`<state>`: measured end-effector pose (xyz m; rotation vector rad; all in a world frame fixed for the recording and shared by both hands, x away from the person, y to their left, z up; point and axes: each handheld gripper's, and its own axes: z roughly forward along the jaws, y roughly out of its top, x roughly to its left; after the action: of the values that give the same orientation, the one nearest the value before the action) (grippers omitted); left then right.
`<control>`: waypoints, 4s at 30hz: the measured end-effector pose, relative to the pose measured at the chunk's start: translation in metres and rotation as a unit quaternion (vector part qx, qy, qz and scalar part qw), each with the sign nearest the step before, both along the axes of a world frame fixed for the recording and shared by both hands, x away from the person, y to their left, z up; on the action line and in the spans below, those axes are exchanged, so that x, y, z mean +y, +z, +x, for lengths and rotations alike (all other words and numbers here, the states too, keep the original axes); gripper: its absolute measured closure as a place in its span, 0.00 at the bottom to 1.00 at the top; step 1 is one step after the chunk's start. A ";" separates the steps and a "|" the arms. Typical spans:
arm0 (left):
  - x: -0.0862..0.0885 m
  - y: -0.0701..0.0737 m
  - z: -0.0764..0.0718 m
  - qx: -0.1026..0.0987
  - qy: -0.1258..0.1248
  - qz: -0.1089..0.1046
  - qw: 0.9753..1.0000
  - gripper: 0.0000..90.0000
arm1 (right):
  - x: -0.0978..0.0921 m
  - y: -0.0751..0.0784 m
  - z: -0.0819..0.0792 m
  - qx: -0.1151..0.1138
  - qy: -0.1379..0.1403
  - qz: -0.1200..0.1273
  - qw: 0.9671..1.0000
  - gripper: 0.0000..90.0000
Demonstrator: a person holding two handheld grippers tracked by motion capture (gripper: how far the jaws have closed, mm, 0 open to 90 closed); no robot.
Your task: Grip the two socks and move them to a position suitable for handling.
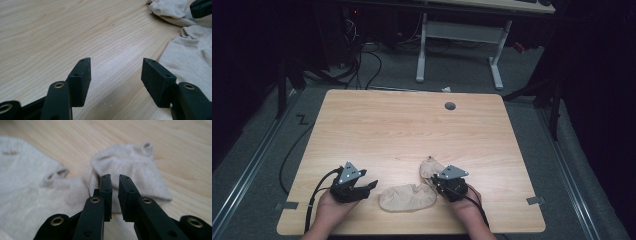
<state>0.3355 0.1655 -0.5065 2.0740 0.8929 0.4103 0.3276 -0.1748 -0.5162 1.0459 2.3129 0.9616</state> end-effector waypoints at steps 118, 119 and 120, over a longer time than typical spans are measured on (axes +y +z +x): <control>-0.028 -0.003 0.007 0.028 -0.022 -0.009 0.999 0.47 | 0.002 -0.009 0.027 0.027 -0.029 -0.008 0.999 0.97; -0.030 -0.004 0.007 0.029 -0.025 -0.009 0.999 0.47 | 0.004 -0.009 0.027 0.026 -0.027 -0.007 0.999 0.97; -0.031 -0.004 0.006 0.027 -0.026 -0.007 0.999 0.47 | 0.006 -0.009 0.027 0.026 -0.023 -0.008 0.999 0.97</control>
<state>0.3415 0.1340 -0.5106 2.0982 0.8698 0.3209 0.3541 -0.1687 -0.5255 1.1243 2.3249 0.9066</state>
